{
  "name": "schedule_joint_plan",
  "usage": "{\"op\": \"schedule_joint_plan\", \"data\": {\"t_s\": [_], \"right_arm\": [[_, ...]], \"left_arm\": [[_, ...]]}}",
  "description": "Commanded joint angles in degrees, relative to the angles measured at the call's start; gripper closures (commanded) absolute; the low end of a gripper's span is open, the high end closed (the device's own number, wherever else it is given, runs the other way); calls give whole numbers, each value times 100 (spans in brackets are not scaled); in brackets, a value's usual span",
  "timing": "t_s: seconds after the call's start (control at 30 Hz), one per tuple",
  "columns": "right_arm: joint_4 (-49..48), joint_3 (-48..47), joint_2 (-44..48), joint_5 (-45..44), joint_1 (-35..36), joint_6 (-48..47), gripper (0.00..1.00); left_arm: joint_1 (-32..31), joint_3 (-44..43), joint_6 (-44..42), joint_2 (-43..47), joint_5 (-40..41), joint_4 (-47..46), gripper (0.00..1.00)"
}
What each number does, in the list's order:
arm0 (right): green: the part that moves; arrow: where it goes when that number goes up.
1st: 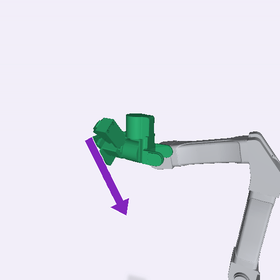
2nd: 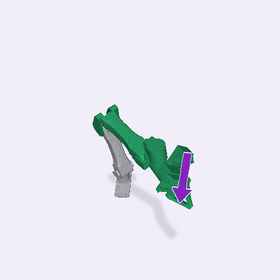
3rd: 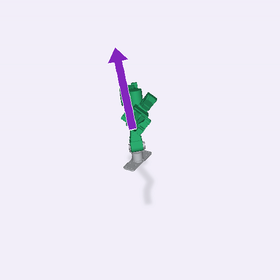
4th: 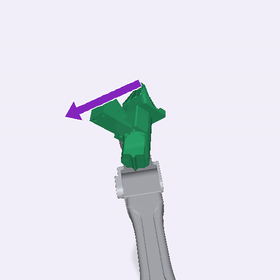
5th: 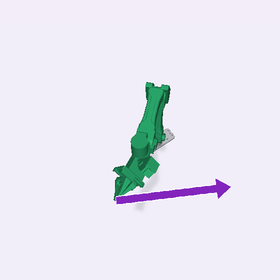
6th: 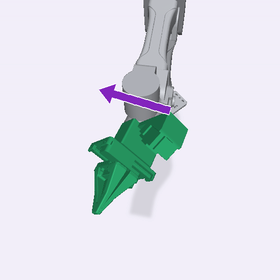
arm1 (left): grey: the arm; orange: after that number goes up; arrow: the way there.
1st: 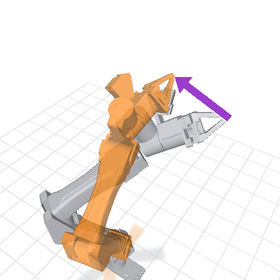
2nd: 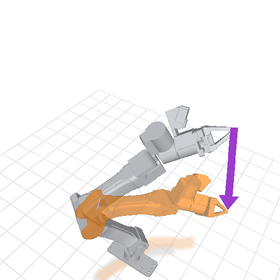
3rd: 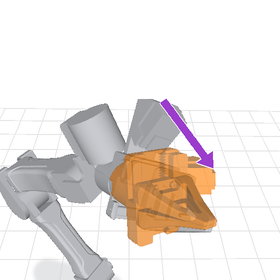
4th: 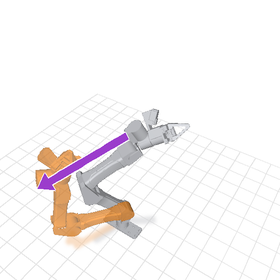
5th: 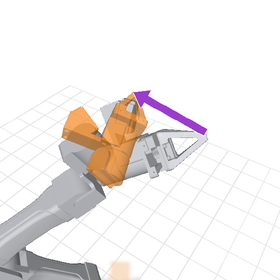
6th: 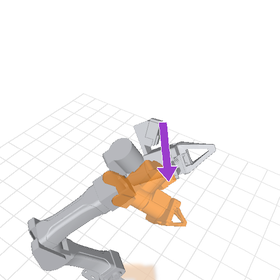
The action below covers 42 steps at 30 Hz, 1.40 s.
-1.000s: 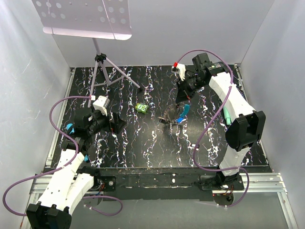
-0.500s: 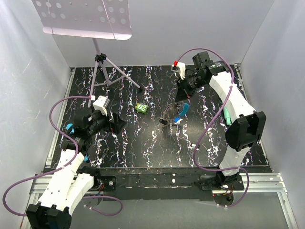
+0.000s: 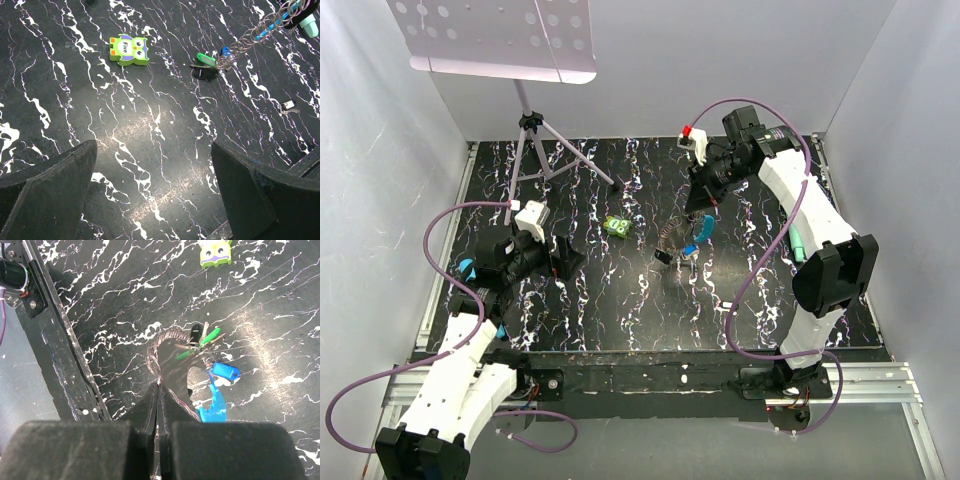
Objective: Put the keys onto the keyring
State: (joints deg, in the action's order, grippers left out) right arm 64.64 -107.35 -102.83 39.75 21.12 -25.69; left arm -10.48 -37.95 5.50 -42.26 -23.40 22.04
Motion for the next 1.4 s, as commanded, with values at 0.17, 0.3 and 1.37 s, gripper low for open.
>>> {"op": "schedule_joint_plan", "data": {"t_s": [0.17, 0.3, 1.37], "right_arm": [[40, -322, 43, 376, 76, 12, 99], [40, -322, 43, 437, 111, 3, 99], [628, -1112, 17, 1052, 673, -568, 99]], "left_arm": [[11, -45, -84, 104, -33, -16, 2], [20, -45, -84, 104, -24, -16, 2], [11, 121, 48, 578, -770, -515, 2]]}}
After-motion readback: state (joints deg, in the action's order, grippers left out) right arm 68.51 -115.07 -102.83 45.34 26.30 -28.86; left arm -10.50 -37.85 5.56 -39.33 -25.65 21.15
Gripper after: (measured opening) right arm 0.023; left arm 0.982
